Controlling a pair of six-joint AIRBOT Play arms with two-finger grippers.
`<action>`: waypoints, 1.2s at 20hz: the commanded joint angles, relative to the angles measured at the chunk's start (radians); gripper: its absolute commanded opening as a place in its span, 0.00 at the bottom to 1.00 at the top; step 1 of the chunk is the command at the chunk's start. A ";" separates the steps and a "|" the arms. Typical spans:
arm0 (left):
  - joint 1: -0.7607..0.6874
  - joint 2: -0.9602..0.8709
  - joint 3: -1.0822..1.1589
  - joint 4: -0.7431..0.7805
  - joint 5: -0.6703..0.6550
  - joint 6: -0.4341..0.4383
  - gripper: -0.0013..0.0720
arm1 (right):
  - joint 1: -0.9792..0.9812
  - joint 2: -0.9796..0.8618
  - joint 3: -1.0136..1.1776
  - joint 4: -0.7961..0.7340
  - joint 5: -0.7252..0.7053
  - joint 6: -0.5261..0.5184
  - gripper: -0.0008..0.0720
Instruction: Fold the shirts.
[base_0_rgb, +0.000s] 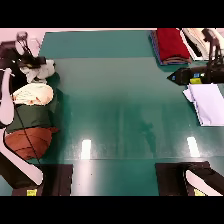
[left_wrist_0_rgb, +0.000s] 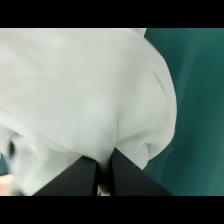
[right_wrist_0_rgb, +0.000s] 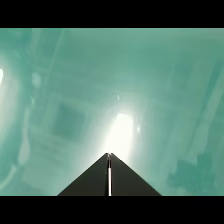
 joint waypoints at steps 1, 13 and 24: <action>-0.004 0.144 0.045 -0.075 0.050 0.051 0.05 | 0.000 0.001 0.122 0.001 0.000 0.022 0.04; -0.550 0.613 0.000 -0.103 -0.246 0.147 0.05 | 0.000 0.000 0.519 -0.009 -0.007 0.022 0.04; -0.706 0.576 -0.295 -0.176 -0.144 0.084 0.76 | 0.000 0.001 0.539 -0.002 0.021 0.022 0.04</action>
